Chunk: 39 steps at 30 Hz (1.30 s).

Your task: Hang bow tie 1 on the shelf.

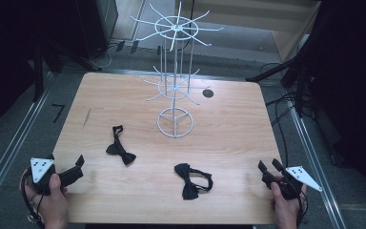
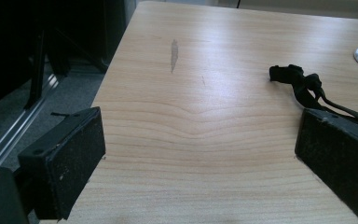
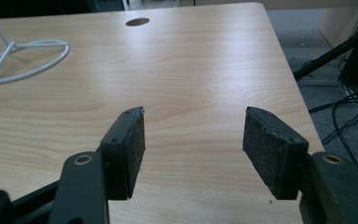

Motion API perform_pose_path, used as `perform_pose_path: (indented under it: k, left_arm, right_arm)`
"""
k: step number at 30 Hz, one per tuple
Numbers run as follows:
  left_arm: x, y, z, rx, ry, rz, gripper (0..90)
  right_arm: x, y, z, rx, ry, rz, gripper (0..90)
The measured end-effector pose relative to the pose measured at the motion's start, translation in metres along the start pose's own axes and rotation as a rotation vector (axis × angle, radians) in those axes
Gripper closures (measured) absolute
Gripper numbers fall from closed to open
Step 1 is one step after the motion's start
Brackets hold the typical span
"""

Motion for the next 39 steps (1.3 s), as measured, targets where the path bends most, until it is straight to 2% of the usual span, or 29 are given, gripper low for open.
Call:
perform_pose_path:
  k: [3,7,10,12,13,16,19,22,24,27,32,34,39]
  left_arm:
    - [-0.001,-0.001,0.0,-0.003,0.009,0.0,2.4]
    - [0.0,-0.001,0.0,-0.007,0.003,0.01,2.4]
    - [0.0,-0.001,0.0,-0.003,0.008,0.007,2.4]
    - [-0.001,-0.001,0.0,-0.001,0.017,0.009,2.5]
    - [-0.001,-0.001,0.0,-0.001,0.019,0.009,2.5]
    - [-0.001,-0.001,0.0,-0.005,0.014,0.008,2.5]
    - [-0.001,-0.001,0.0,-0.001,0.018,0.005,2.5]
    - [-0.001,-0.001,0.0,0.001,0.016,0.004,2.5]
    - [-0.001,-0.001,0.0,-0.001,0.012,0.004,2.5]
    - [0.0,-0.002,-0.001,-0.005,0.0,0.001,2.5]
    - [0.0,-0.002,-0.001,-0.005,-0.001,-0.002,2.5]
    - [0.0,-0.002,-0.001,-0.005,-0.001,-0.001,2.5]
    - [0.001,-0.002,0.0,-0.007,-0.007,-0.001,2.5]
  right_arm:
    - [-0.003,0.0,0.001,-0.026,0.004,0.008,40.7]
    - [-0.011,0.001,-0.003,-0.058,-0.025,-0.019,42.0]
    - [-0.019,0.002,-0.007,-0.054,-0.043,-0.038,42.7]
    - [-0.023,0.003,-0.009,-0.05,-0.038,-0.042,43.1]
    - [-0.029,0.004,-0.012,-0.045,-0.023,-0.047,43.2]
    - [-0.035,0.004,-0.013,-0.048,-0.017,-0.055,44.2]
    - [-0.045,0.007,-0.015,-0.026,-0.01,-0.094,48.9]
    - [-0.049,0.008,-0.017,-0.02,-0.01,-0.103,50.2]
    - [-0.05,0.009,-0.017,-0.01,-0.003,-0.09,50.0]
    - [-0.055,0.007,-0.017,-0.008,-0.014,-0.103,50.7]
    - [-0.065,0.005,-0.015,-0.021,-0.003,-0.124,55.8]
    - [-0.075,0.002,-0.013,-0.033,0.019,-0.159,58.6]
    - [-0.09,-0.003,-0.007,-0.08,0.032,-0.201,59.7]
Point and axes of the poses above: each handheld gripper's, and its own axes: y roughly backward along the jaws, z roughly out of its underside, x roughly to its right, the point moved 6 cm from there along -y, roughly forward along the jaws, and after that the axes turned 1 degree about -y, right-handed, at the moved point
